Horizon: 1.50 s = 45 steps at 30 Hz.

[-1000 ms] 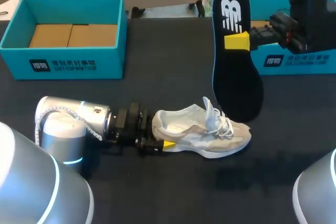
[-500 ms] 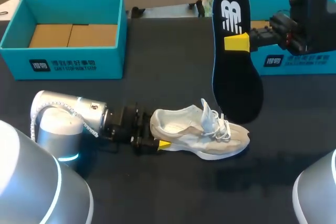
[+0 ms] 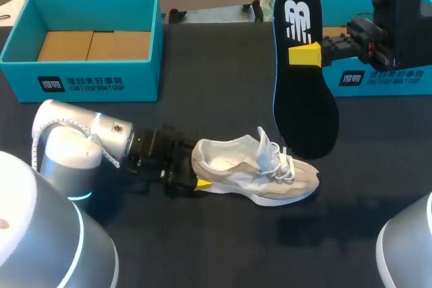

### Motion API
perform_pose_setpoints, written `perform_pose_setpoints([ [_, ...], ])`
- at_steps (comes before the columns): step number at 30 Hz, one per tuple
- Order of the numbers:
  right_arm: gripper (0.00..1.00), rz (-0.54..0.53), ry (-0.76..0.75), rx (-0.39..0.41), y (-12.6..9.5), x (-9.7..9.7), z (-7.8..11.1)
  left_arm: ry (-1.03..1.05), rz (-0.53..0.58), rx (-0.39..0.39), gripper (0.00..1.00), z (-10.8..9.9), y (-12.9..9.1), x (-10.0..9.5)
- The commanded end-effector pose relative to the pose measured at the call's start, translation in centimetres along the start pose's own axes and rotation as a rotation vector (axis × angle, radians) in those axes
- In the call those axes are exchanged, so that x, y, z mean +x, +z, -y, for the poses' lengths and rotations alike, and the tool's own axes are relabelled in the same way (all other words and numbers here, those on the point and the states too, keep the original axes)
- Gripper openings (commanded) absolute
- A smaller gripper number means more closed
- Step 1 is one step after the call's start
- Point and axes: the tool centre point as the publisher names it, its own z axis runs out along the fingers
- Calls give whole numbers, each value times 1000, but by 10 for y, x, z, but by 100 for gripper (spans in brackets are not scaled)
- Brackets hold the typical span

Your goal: Take the shoe out of the shoebox, open the shoe tongue, remove and reinsert the insole, then place the shoe into the shoebox

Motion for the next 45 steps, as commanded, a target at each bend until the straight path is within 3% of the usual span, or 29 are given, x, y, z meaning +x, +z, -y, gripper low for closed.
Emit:
perform_pose_setpoints([
  [1,0,-1,2,3,2,-1,-1,-23,-16,-40,100,9,-13,2],
  [10,0,-1,2,3,2,-1,-1,16,-11,-175,100,8,-26,2],
  [23,0,-1,2,3,2,-1,-1,16,-11,-175,100,8,-26,2],
  [28,0,-1,2,3,2,-1,-1,83,-32,-272,100,11,-38,2],
  [33,0,-1,2,3,2,-1,-1,93,-63,-426,100,13,-44,0],
  [34,0,-1,2,3,2,-1,-1,95,-52,-486,100,14,-45,-1],
  [36,0,-1,2,3,2,-1,-1,110,-86,-515,100,19,-48,1],
  [45,0,-1,2,3,2,-1,-1,110,-86,-515,100,19,-48,1],
])
